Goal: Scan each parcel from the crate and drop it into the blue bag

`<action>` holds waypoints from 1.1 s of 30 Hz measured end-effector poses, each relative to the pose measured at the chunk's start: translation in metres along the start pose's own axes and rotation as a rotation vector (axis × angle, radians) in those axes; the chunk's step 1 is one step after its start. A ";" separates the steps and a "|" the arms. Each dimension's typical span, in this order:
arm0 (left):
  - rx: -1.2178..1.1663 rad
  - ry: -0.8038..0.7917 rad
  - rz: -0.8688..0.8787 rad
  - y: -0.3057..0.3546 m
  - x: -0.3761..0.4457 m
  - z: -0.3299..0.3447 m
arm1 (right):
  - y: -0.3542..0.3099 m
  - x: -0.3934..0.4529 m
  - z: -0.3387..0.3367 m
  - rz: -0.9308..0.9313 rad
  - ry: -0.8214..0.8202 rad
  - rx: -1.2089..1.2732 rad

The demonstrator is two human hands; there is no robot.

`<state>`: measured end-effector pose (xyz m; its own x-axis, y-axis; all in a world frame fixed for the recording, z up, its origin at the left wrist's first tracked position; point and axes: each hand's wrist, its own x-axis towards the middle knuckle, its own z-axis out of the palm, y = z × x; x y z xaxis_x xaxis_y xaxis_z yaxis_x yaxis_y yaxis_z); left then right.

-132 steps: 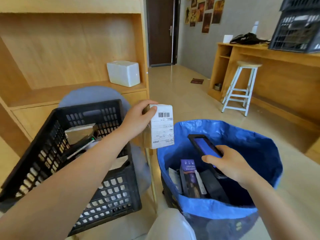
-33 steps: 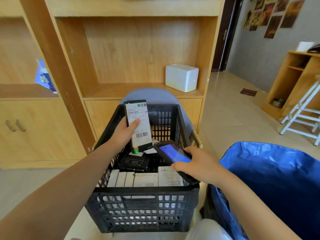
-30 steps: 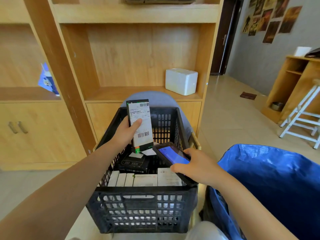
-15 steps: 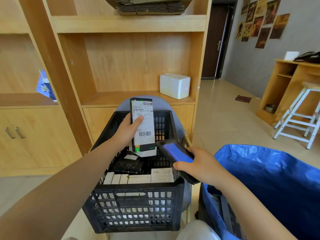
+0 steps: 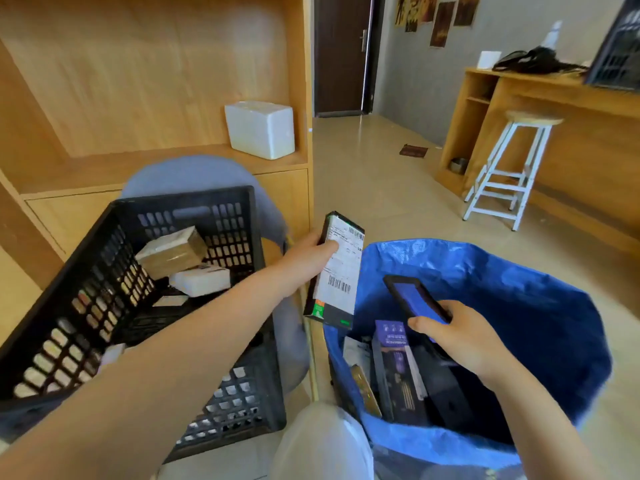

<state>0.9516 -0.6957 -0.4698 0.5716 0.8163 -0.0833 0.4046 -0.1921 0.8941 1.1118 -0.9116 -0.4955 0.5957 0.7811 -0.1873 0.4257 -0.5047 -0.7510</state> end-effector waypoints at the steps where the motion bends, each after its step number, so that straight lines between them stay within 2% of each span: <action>1: 0.014 -0.043 0.000 -0.003 0.002 0.023 | 0.015 0.001 -0.005 0.036 0.010 -0.006; 4: 0.076 -0.188 -0.055 -0.026 0.017 0.083 | 0.054 0.006 -0.014 0.121 0.030 -0.033; 9: 0.350 -0.309 -0.166 -0.090 0.040 0.155 | 0.104 0.013 -0.016 0.231 0.036 -0.108; 15: 0.599 -0.230 -0.267 -0.146 0.069 0.200 | 0.140 0.029 -0.012 0.310 0.035 -0.186; 20: 0.570 -0.112 -0.414 -0.178 0.102 0.209 | 0.146 0.048 -0.005 0.323 0.031 -0.219; 24: 0.516 -0.117 -0.488 -0.188 0.115 0.224 | 0.146 0.063 0.004 0.333 0.003 -0.229; 27: 0.578 -0.225 -0.483 -0.198 0.112 0.238 | 0.147 0.071 0.011 0.342 -0.022 -0.230; 30: 0.827 -0.439 -0.397 -0.213 0.102 0.246 | 0.146 0.075 0.017 0.345 -0.041 -0.252; 33: 1.004 -0.503 -0.330 -0.215 0.096 0.244 | 0.144 0.075 0.020 0.340 -0.056 -0.266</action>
<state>1.0934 -0.7092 -0.7768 0.4607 0.6425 -0.6123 0.8396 -0.5392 0.0661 1.2044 -0.9188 -0.6305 0.6974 0.5693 -0.4353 0.3772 -0.8080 -0.4526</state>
